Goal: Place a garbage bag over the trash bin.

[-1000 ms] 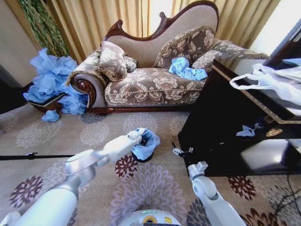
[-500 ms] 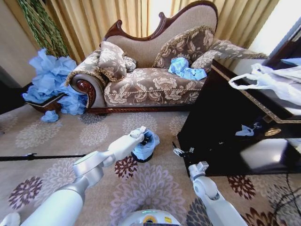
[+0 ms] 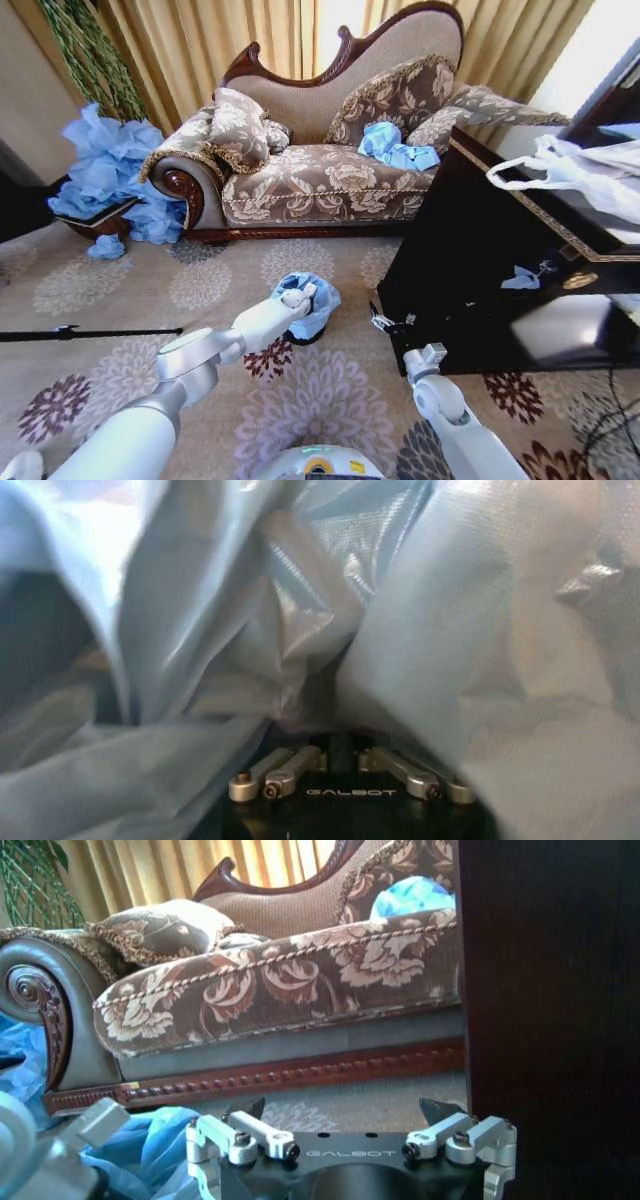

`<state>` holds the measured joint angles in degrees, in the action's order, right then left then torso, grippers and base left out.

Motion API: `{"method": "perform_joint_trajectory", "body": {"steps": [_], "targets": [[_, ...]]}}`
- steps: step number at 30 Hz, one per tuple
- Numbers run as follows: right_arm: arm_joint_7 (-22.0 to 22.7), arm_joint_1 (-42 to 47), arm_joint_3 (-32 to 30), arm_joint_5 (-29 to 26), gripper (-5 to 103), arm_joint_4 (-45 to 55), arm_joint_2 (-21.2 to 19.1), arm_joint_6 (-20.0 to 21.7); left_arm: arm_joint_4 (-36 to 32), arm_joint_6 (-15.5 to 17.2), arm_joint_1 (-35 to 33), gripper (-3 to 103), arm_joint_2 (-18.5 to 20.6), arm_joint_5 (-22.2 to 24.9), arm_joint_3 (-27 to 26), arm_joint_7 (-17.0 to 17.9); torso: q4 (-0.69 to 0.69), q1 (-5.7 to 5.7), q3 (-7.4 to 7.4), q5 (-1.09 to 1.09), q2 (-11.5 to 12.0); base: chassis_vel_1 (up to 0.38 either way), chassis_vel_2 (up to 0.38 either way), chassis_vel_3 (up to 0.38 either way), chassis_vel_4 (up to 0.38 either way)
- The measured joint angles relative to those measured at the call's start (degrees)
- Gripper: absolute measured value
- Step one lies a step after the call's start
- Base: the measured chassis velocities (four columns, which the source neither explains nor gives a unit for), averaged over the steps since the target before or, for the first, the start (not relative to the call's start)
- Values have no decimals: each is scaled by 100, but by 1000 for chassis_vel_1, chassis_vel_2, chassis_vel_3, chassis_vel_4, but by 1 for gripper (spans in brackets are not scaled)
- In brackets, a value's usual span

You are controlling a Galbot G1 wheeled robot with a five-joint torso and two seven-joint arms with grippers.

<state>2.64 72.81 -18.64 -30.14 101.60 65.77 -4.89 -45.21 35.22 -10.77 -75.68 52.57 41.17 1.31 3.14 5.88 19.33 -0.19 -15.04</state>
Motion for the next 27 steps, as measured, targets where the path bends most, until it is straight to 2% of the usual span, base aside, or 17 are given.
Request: {"method": "perform_joint_trajectory", "body": {"steps": [1,4,6,8,10,12,13,15,16,19,21,22,27], "targets": [[0,0,0,0,100,0,0,0,0,0,0,12,0,0,0,0,0,0,0,0,0,0,0,0,0],[0,-58,29,-2,100,-35,17,0,-326,340,-31,28,240,83,9,-100,2,0,0,0,0,0,0,0,0],[1,-62,34,-4,100,-35,17,2,-402,395,-45,28,292,84,18,-139,1,0,0,0,0,0,0,0,0],[2,-55,37,-4,100,-35,12,4,-499,481,-93,40,328,120,-8,-177,1,0,0,-1,0,0,0,0,0],[2,-32,37,-4,100,-35,5,4,-541,618,-131,50,314,367,-76,-90,5,0,0,-1,0,0,0,0,0],[2,-23,37,-4,100,-32,3,4,-559,662,-139,50,314,474,-88,-28,6,0,0,-1,0,0,0,0,0],[2,-17,37,-4,100,-31,2,4,-590,685,-154,61,319,619,-113,58,5,0,0,-1,0,0,0,0,0],[5,-16,36,-4,100,-31,2,4,-605,689,-169,61,316,686,-174,129,3,0,0,-1,0,0,0,0,0],[6,-17,36,-4,100,-32,2,4,-606,690,-175,66,309,694,-234,184,2,0,0,-2,0,0,0,0,0],[14,-22,37,-3,100,-43,9,1,-638,696,-125,83,322,337,-374,250,4,0,0,-2,-1,0,0,0,0],[14,-22,39,-3,100,-43,9,1,-674,699,-96,83,344,340,-390,270,3,0,0,-2,-1,0,0,0,0],[18,-30,45,-4,100,-43,7,1,-881,702,-17,93,448,469,-418,354,3,0,0,0,-1,0,0,0,0],[26,-83,54,-22,100,-43,-7,6,-1549,707,81,99,817,869,-388,558,4,0,0,-1,-1,0,0,0,0]]}}
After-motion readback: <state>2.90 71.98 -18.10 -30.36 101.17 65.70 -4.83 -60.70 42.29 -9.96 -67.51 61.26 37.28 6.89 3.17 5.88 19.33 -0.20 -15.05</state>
